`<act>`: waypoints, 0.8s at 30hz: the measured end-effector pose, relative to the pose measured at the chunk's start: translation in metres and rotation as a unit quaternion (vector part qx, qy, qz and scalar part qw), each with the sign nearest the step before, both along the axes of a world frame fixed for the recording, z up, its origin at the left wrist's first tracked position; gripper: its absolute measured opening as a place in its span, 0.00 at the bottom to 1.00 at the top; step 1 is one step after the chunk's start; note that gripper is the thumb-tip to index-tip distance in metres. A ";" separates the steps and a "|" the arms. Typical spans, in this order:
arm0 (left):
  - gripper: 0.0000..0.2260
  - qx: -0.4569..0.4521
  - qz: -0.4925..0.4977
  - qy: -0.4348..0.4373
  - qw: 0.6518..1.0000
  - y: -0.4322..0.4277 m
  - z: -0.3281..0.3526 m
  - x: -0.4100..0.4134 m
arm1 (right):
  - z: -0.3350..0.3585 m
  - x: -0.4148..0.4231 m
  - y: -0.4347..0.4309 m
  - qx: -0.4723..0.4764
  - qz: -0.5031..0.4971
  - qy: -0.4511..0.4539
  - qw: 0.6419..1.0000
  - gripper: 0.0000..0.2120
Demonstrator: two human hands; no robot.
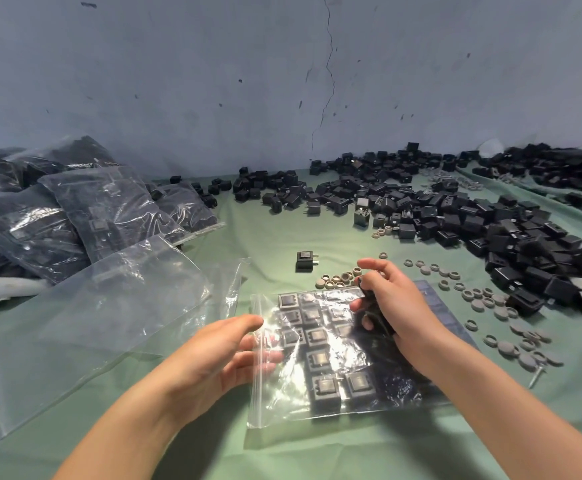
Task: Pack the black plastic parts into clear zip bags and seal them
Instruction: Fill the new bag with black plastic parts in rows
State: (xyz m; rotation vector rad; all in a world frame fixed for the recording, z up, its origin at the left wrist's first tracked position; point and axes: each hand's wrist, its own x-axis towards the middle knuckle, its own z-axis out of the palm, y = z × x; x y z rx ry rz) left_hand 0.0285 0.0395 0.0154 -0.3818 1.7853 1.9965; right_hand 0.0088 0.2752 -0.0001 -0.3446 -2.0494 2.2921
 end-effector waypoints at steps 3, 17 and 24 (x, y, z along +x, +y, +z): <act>0.13 0.040 -0.001 -0.018 0.999 0.007 -0.004 0.000 | -0.001 0.001 -0.001 0.007 0.004 0.007 1.000 0.11; 0.08 -0.217 0.036 0.403 0.888 0.008 -0.005 0.011 | 0.015 0.026 -0.023 0.038 0.143 0.107 0.983 0.19; 0.11 -0.103 -0.125 0.407 0.899 0.023 0.001 0.026 | 0.007 0.046 -0.045 0.059 0.271 0.153 0.948 0.25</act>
